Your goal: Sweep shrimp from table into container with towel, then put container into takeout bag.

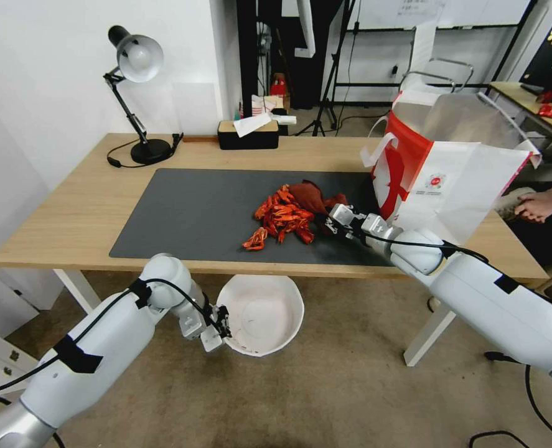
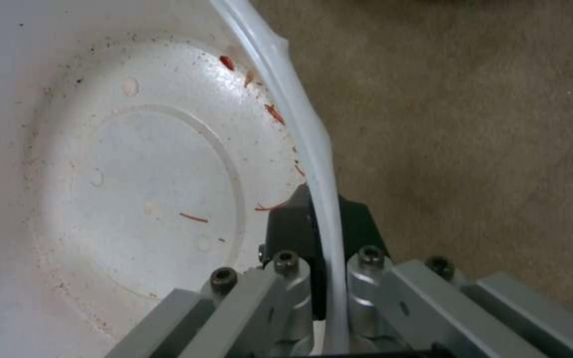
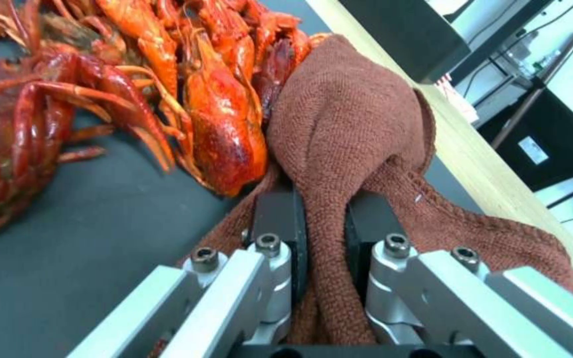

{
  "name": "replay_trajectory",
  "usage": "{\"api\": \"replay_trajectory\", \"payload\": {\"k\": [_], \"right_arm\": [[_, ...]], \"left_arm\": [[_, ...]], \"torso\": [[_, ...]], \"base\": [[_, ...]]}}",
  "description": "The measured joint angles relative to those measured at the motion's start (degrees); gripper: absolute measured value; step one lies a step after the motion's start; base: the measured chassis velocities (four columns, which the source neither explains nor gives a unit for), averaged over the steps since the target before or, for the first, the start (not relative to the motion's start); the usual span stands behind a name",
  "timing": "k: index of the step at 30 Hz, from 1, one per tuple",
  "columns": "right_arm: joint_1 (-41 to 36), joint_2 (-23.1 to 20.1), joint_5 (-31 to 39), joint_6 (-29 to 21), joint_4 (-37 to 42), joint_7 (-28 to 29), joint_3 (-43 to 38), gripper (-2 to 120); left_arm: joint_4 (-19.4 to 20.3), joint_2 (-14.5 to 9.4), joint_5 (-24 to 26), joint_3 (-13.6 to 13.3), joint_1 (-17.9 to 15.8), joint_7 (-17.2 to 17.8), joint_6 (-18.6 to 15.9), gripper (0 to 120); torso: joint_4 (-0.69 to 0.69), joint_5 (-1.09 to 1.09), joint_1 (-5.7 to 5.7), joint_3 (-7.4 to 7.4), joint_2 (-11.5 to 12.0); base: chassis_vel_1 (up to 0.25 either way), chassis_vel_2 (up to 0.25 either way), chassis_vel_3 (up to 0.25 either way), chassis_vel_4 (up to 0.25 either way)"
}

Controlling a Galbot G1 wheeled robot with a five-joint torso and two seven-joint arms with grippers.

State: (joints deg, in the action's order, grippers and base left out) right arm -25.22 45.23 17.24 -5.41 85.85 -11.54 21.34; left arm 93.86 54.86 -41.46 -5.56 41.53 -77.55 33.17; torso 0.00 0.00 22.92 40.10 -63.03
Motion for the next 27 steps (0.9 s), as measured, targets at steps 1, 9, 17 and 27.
{"api": "replay_trajectory", "payload": {"k": [1,9,17,27], "right_arm": [[-0.2,-0.1,0.0,-0.1,0.5,0.0,-0.1,8],[-1.6,-0.4,-0.1,-0.7,2.5,0.2,-0.5,8],[-3.3,-1.0,-0.4,-0.9,4.5,0.3,-1.2,8],[-5.8,-2.0,-0.5,-0.9,7.5,0.3,-2.6,8]], "left_arm": [[-0.2,0.1,0.4,-0.4,-0.6,-0.2,-0.3,0],[-2.3,0.1,3.7,-2.3,-4.5,-1.6,-1.3,0],[-3.1,0.5,6.7,-4.3,-7.5,-3.1,-3.2,0],[-3.4,0.4,9.1,-5.5,-9.5,-5.2,-4.3,0]], "torso": [[0.00,0.00,0.00,0.00,0.0],[0.00,0.01,0.00,0.00,0.0],[0.00,0.00,0.00,0.00,0.0],[0.00,0.00,0.00,0.00,0.0]], "base": [[0.000,0.000,0.000,0.000],[0.000,0.000,0.000,0.000],[0.000,0.000,0.000,0.000],[0.000,0.000,0.000,0.000]]}}
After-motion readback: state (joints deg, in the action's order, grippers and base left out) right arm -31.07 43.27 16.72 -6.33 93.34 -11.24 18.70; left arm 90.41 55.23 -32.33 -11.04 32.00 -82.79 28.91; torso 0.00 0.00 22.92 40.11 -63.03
